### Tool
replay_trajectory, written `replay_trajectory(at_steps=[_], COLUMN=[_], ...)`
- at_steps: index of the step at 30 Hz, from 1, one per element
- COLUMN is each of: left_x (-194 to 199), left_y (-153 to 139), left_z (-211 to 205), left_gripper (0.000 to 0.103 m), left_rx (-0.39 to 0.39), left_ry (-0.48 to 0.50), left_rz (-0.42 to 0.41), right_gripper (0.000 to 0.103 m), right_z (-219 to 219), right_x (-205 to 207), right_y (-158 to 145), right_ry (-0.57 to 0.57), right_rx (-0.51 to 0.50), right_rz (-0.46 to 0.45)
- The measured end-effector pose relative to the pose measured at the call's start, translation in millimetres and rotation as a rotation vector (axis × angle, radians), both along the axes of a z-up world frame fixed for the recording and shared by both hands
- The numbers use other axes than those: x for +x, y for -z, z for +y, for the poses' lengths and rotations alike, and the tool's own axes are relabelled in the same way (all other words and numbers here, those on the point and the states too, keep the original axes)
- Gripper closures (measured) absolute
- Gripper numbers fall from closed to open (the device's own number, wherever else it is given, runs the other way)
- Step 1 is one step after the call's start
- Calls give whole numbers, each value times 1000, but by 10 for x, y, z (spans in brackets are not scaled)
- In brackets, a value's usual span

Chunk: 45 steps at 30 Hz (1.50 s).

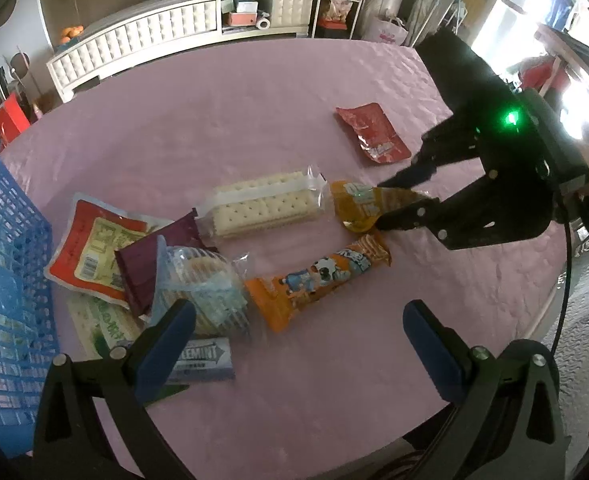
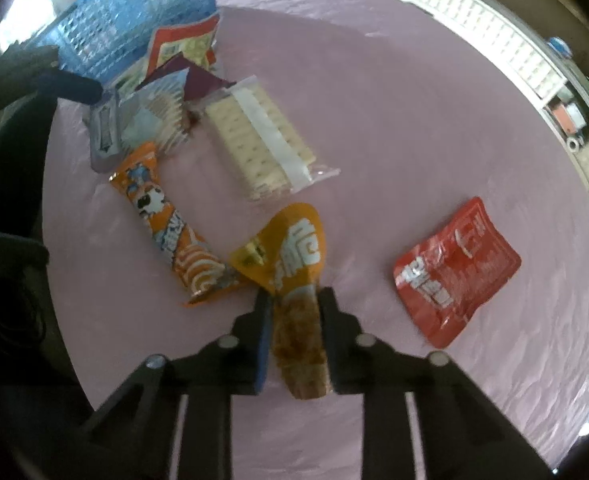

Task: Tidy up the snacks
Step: 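Grasp the orange-yellow snack pouch with the right gripper and lift, then grasp the red sauce packet with the left gripper and lift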

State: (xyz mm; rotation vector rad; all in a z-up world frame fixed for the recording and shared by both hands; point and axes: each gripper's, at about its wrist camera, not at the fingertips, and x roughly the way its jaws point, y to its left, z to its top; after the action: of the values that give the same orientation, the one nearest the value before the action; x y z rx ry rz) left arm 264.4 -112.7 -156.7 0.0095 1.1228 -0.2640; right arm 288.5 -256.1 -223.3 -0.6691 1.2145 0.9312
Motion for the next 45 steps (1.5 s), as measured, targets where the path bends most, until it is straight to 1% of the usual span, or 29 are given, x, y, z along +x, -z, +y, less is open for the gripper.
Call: replay_trajectory(at_steps=[3,4,6,11,12,14,16,19,22,25,26,28,29,33,37,42,45], left_x=[-18,-16,-12,63,91,185,286,469,652,863,947,1083,1162,1448,1720,1975,2055], left_y=[-74,-112,-159,-309,-333,-348,-367,-357,-324,-265,-252,-198,-164,-48,121,379,519], left_z=[23,26,14,-83,-119,-227,-337,-515,-648,-755,-788,-844,-880,-1021,-1155,-1338,-1408], left_gripper=[0,0,0,0,0,0,0,0,0,0,0,0,0,0,0,0,0], left_rx=[8,13,18,21,21,19,13,-10,-43,-75,-85,-95,-95,-97,-90,-27,-1], left_ry=[2,3,7,17,23,32,41,48,39,8,-4,-25,-29,-35,-41,-33,-36], left_rz=[-7,-12,-20,-36,-38,-37,-33,-18,11,48,59,76,85,103,139,165,173], right_gripper=[82,83,83,83,83,83,83,83,83,83,83,83,83,83,83,83,83], right_z=[-92,-138,-243,-552,-607,-720,-969,-1166,-1236,-1401,-1421,-1438,-1473,-1558,-1548,-1590,-1589], right_x=[-132,-197,-232,-323,-301,-296,-212,-125,-84,7,30,78,101,229,324,410,418], right_y=[-17,-38,-63,-206,-273,-367,-516,-646,-652,-665,-650,-640,-652,-602,-572,-529,-498], right_ry=[74,104,170,347,389,479,565,685,785,854,868,901,907,934,934,966,964], right_rx=[37,51,72,144,159,189,217,253,266,296,298,271,269,300,306,325,334], right_rz=[-23,-44,-32,-50,-54,-58,-79,-89,-104,-108,-113,-161,-171,-136,-131,-111,-100])
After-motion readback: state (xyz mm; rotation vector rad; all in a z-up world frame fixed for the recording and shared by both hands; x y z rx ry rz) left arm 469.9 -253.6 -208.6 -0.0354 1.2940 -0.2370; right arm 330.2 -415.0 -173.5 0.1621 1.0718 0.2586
